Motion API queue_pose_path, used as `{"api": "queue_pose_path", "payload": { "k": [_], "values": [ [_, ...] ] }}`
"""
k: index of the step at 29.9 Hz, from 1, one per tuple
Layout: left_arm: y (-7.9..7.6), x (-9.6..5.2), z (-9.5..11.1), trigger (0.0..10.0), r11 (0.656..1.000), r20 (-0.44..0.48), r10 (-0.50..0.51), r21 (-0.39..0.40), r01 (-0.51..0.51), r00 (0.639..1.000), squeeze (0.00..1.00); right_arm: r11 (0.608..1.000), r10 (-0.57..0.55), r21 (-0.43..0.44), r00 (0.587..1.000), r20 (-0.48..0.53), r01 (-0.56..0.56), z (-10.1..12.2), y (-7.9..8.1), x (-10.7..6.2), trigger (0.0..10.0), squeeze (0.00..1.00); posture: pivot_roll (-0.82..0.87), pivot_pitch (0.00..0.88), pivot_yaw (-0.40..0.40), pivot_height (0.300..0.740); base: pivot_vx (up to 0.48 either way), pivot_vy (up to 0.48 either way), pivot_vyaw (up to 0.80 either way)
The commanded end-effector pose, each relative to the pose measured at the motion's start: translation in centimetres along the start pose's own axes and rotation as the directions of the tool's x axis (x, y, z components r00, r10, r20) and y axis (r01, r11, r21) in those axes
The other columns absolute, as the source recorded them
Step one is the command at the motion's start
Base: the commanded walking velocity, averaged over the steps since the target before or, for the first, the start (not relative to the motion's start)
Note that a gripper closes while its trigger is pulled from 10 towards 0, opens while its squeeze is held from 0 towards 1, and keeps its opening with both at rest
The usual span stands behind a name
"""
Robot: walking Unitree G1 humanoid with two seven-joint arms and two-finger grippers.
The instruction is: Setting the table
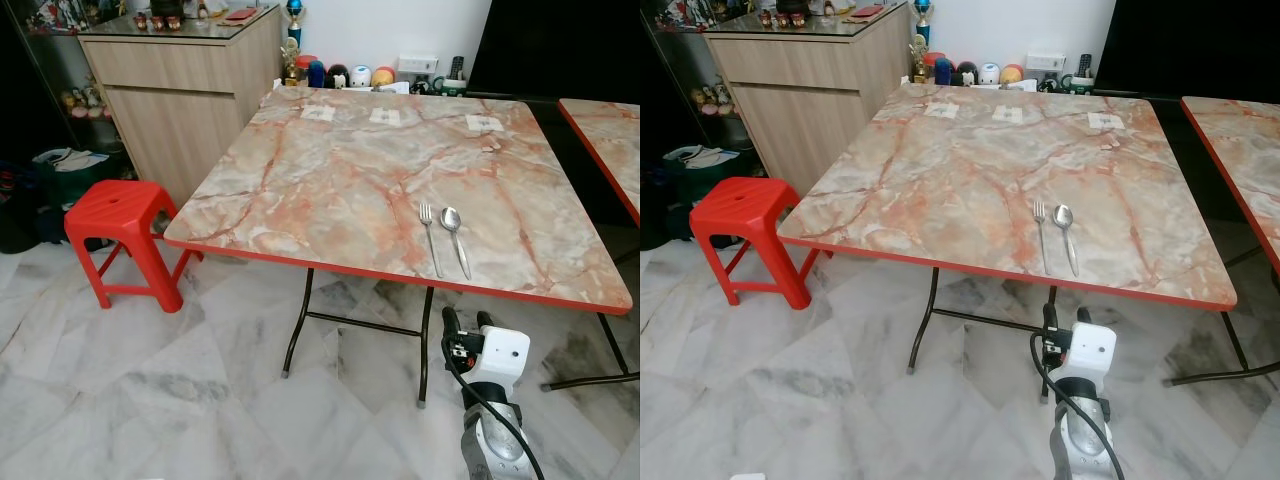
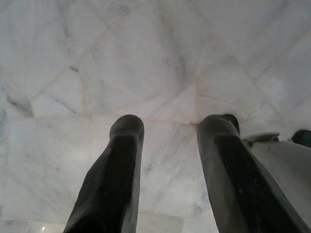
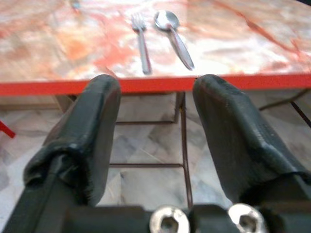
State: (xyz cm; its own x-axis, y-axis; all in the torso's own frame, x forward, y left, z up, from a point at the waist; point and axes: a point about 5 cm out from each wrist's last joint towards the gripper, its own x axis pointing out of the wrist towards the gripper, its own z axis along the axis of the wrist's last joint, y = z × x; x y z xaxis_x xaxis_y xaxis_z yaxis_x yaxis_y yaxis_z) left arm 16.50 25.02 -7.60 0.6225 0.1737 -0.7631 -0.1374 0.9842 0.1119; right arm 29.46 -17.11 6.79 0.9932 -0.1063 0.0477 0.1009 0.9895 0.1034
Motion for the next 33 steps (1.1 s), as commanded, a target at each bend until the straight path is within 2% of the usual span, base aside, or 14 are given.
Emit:
{"api": "queue_pose_path", "payload": {
  "k": [1, 3, 4, 5, 6, 14, 16, 21, 28, 31, 33],
  "values": [
    [0.4, -0.1, -0.5, 10.0, 1.0, -0.026, 0.013, -0.006, -0.013, 1.0, 0.0, 1.0, 0.024, 0.01, 0.999, 0.026, -0.024, 0.9, 0.5, 0.5, 10.0, 1.0, 0.01, 0.104, 0.035, 0.74, 0.259, 0.0, 0.0],
    [0.5, -0.1, -0.4, 10.0, 1.0, -0.022, 0.024, -0.017, -0.025, 0.999, 0.0, 0.999, 0.032, 0.001, 0.999, 0.019, -0.032, 1.0, 0.7, 0.7, 10.0, 1.0, 0.01, 0.115, 0.031, 0.74, 0.285, 0.0, 0.0],
    [0.5, -0.1, -0.3, 10.0, 0.999, -0.019, 0.03, -0.023, -0.031, 0.999, 0.0, 1.0, 0.03, -0.006, 0.999, 0.014, -0.03, 1.1, 0.7, 0.8, 10.0, 0.68, 0.01, 0.121, 0.03, 0.74, 0.307, 0.0, 0.0],
    [0.5, -0.1, -0.3, 10.0, 0.999, -0.019, 0.031, -0.024, -0.032, 0.999, 0.0, 1.0, 0.029, -0.006, 0.999, 0.013, -0.029, 1.1, 0.7, 0.8, 10.0, 0.68, 0.01, 0.121, 0.03, 0.74, 0.307, 0.0, 0.0],
    [0.5, -0.1, -0.3, 10.0, 0.999, -0.019, 0.033, -0.029, -0.033, 0.999, 0.0, 0.999, 0.032, -0.004, 0.999, 0.013, -0.032, 1.2, 0.8, 0.8, 10.0, 0.0, 0.01, 0.128, 0.03, 0.74, 0.337, 0.0, 0.0],
    [0.5, 0.0, -0.3, 10.0, 0.999, -0.023, 0.033, -0.038, -0.034, 0.999, 0.0, 0.997, 0.083, -0.002, 0.996, 0.018, -0.083, 2.0, 1.6, 1.6, 10.0, 0.0, 0.0, 0.145, 0.034, 0.74, 0.344, 0.0, 0.0],
    [0.4, 0.0, -0.2, 10.0, 0.999, -0.022, 0.033, -0.038, -0.034, 0.999, 0.0, 0.992, 0.123, -0.03, 0.992, 0.018, -0.122, 2.3, 2.1, 1.8, 10.0, 0.0, 0.0, 0.152, 0.033, 0.74, 0.345, 0.0, 0.0],
    [0.5, 0.0, -0.1, 10.0, 0.998, -0.02, 0.037, -0.043, -0.038, 0.999, 0.0, 0.991, 0.133, 0.001, 0.991, 0.0, -0.133, 2.4, 2.6, 2.2, 10.0, 0.0, 0.0, 0.157, 0.034, 0.74, 0.346, 0.0, 0.0],
    [0.4, 0.0, 0.0, 10.0, 0.998, -0.016, 0.035, -0.047, -0.036, 0.999, 0.0, 0.971, 0.239, -0.01, 0.97, 0.036, -0.239, 3.8, 4.6, 2.7, 10.0, 0.0, 0.0, 0.162, 0.036, 0.74, 0.091, 0.0, 0.0],
    [0.4, 0.0, 0.0, 10.0, 0.998, -0.019, 0.034, -0.044, -0.035, 0.999, 0.0, 0.978, 0.21, 0.006, 0.977, 0.036, -0.211, 4.4, 4.4, 3.1, 10.0, 0.0, 0.0, 0.165, 0.034, 0.74, 0.0, 0.0, 0.0],
    [0.4, 0.0, 0.0, 10.0, 0.999, -0.022, 0.031, -0.041, -0.032, 0.999, 0.0, 0.991, 0.136, 0.001, 0.991, 0.007, -0.136, 4.6, 3.8, 3.6, 10.0, 0.0, 0.0, 0.168, 0.035, 0.74, 0.0, 0.0, 0.0]
  ]
}}
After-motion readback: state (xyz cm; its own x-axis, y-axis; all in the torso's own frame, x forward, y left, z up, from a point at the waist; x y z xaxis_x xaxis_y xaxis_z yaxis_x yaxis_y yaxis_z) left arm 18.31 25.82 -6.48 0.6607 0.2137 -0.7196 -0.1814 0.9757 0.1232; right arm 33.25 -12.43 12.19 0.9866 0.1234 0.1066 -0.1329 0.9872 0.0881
